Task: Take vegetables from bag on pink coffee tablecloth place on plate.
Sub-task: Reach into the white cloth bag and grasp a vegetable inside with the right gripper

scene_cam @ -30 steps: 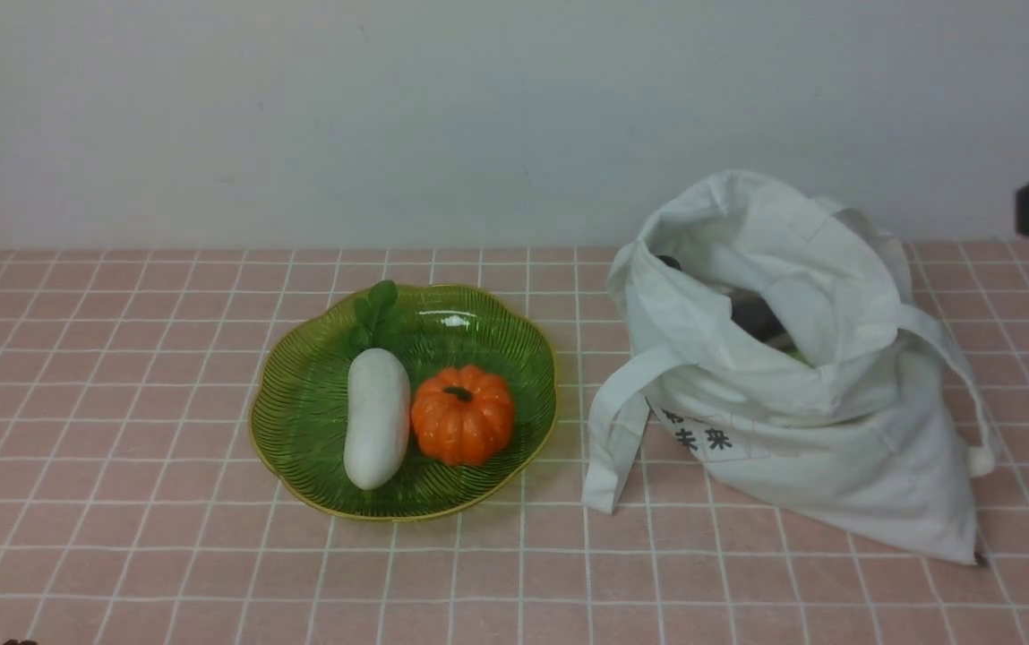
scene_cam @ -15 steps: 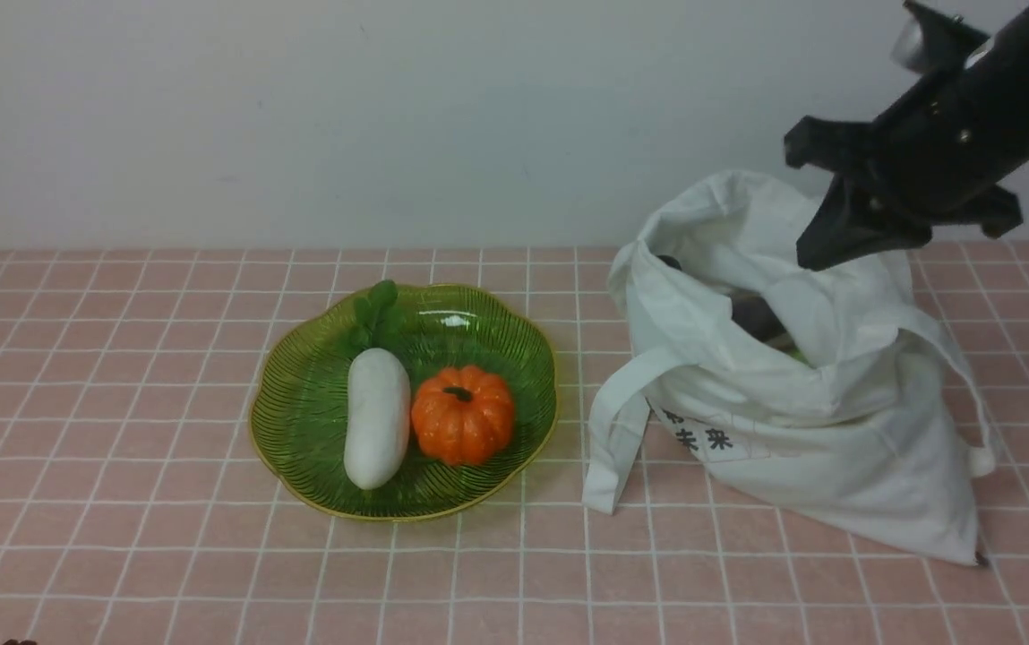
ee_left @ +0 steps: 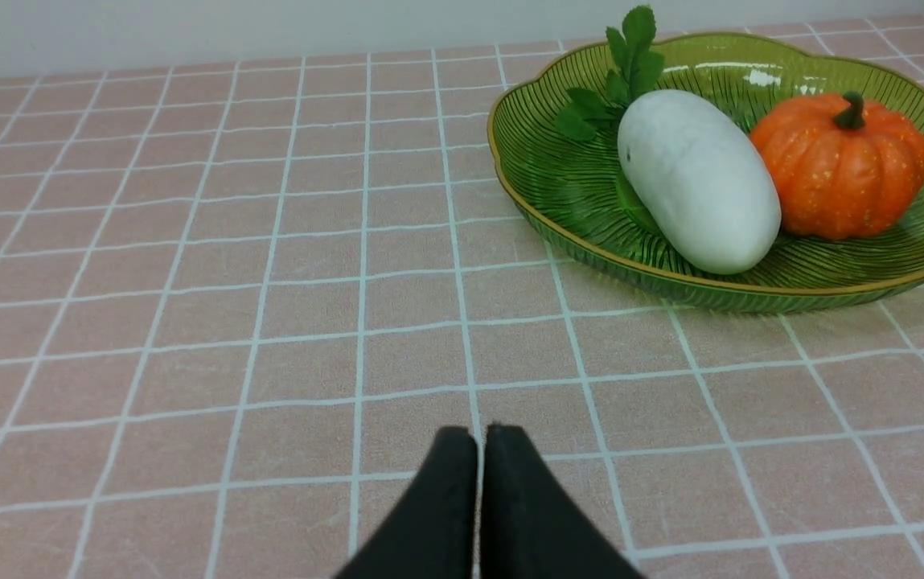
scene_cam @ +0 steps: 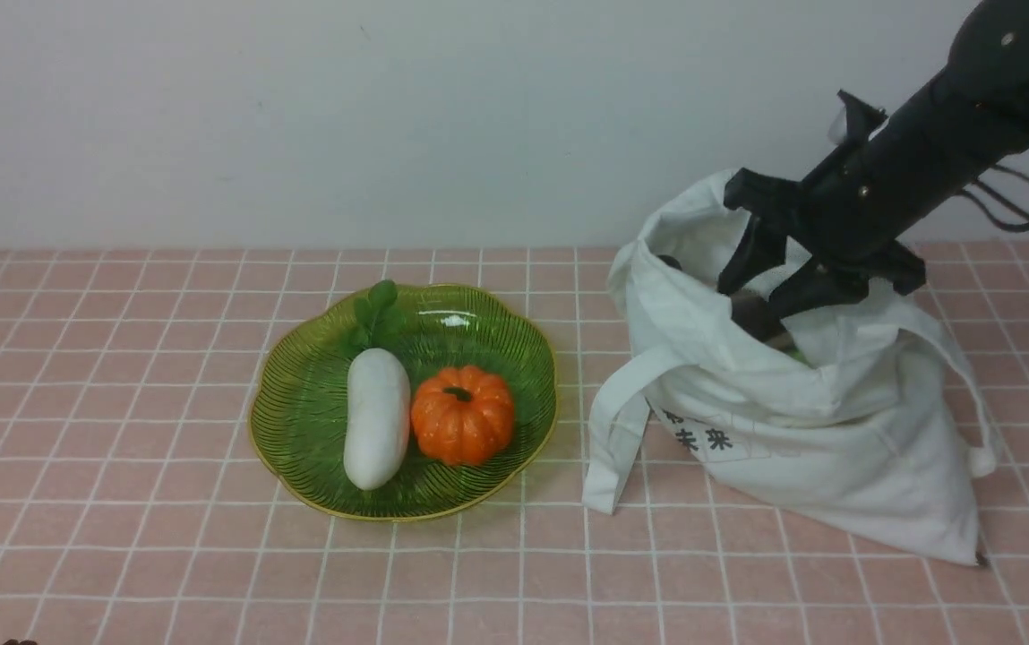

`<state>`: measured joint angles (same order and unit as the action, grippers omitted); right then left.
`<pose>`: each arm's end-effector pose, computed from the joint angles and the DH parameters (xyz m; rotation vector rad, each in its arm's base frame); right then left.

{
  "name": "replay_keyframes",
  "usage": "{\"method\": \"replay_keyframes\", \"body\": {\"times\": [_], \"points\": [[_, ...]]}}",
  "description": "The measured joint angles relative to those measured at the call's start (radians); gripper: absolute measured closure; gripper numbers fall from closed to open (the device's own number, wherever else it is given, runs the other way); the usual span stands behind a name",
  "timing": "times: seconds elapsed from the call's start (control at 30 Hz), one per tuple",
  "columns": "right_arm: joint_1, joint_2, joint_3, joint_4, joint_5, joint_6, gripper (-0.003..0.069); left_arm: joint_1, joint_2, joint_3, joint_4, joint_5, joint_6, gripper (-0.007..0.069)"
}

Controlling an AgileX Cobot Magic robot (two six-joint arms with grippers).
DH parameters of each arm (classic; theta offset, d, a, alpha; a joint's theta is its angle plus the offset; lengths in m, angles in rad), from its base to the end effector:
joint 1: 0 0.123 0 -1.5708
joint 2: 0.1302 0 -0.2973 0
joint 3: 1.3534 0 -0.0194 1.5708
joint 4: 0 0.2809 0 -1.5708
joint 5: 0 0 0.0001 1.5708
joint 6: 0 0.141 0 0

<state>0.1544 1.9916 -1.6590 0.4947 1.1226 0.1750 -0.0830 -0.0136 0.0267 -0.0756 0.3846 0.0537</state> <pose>0.4500 0.1311 0.2035 0.2821 2.9187 0.7367 0.1169 -0.0137 0.1547 0.0821 1.8795 -0.0949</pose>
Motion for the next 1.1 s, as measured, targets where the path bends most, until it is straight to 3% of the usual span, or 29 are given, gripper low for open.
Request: {"method": "replay_keyframes", "body": {"times": [0.03, 0.13, 0.6, 0.77, 0.87, 1.1], "points": [[0.000, 0.024, -0.005, 0.025, -0.001, 0.023, 0.0222, 0.000, 0.000, 0.000, 0.000, 0.000, 0.000, 0.0630], [0.000, 0.052, -0.010, 0.030, -0.001, 0.075, 0.0179, 0.000, 0.000, 0.000, 0.000, 0.000, 0.000, 0.0630], [0.000, 0.082, -0.018, -0.017, -0.024, 0.193, 0.0165, 0.000, 0.000, 0.000, 0.000, 0.000, 0.000, 0.0630], [0.000, 0.103, -0.026, 0.012, -0.029, 0.197, 0.0204, 0.000, 0.000, 0.000, 0.000, 0.000, 0.000, 0.0630], [0.000, 0.112, -0.029, 0.031, -0.027, 0.190, 0.0291, 0.000, 0.000, 0.000, 0.000, 0.000, 0.000, 0.0630], [-0.001, 0.099, -0.029, 0.017, -0.014, 0.131, 0.0298, 0.000, 0.000, 0.000, 0.000, 0.000, 0.000, 0.0630]]}}
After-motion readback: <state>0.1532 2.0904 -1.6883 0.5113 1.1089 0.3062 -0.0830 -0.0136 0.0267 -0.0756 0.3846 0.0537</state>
